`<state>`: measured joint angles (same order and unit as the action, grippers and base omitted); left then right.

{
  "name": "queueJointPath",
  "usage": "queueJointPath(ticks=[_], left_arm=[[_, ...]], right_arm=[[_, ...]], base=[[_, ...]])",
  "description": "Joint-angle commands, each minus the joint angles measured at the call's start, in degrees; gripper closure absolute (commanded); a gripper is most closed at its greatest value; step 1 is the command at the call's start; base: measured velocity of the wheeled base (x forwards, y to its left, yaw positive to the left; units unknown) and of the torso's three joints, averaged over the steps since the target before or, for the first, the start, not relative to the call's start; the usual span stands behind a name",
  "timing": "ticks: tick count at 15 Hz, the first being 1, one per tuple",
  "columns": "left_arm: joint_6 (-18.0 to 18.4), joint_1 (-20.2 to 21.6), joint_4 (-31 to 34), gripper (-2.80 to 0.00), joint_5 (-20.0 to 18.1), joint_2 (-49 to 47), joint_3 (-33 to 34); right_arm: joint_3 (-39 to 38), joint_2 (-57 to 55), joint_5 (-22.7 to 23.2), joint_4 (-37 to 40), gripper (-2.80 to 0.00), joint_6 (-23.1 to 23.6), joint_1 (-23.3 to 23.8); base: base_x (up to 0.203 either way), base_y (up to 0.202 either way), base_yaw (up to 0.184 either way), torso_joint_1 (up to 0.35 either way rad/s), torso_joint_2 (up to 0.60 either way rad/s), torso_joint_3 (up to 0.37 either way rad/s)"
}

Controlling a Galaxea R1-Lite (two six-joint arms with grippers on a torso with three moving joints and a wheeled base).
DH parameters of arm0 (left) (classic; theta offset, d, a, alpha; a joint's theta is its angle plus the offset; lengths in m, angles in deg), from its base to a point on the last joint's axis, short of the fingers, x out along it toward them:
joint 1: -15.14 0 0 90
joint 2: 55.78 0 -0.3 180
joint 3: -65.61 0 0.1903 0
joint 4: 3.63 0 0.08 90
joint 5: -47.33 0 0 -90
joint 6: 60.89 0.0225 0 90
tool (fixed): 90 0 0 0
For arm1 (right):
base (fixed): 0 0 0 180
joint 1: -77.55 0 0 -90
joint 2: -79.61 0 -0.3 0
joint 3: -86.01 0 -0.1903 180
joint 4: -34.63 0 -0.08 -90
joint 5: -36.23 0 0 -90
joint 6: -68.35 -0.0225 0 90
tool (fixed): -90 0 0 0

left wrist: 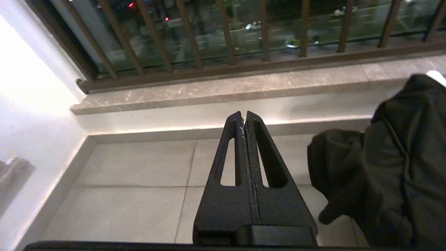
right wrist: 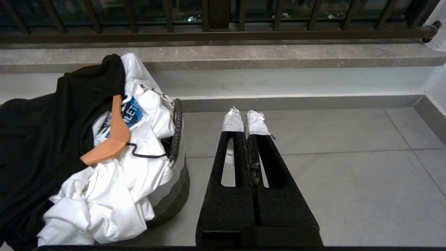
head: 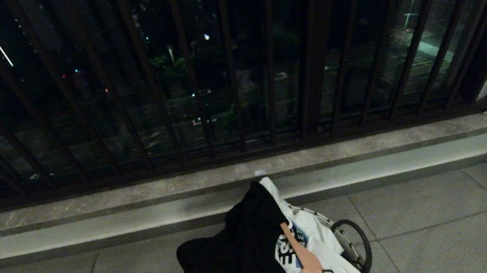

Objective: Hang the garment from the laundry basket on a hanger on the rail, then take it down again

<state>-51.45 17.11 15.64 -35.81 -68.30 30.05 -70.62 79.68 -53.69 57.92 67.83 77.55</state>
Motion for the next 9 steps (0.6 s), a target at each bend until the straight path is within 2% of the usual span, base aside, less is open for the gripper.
queueJointPath(ticks=[1, 5, 9], left_arm=[[0.1, -0.6, 0.1, 0.0, 0.0, 4.1, 2.4], [1.0, -1.5, 0.5, 0.0, -1.0, 11.8, 7.8], [0.4, -1.7, 0.4, 0.0, -2.1, 12.6, 10.2]], right_arm=[[0.0, -0.1, 0.0, 0.0, 0.0, 0.0, 0.0], [0.0, -0.1, 0.0, 0.0, 0.0, 0.0, 0.0], [0.0, -0.1, 0.0, 0.0, 0.0, 0.0, 0.0]], base=[[0.0, 0.0, 0.0, 0.0, 0.0, 0.0], [0.0, 0.0, 0.0, 0.0, 0.0, 0.0], [0.0, 0.0, 0.0, 0.0, 0.0, 0.0]])
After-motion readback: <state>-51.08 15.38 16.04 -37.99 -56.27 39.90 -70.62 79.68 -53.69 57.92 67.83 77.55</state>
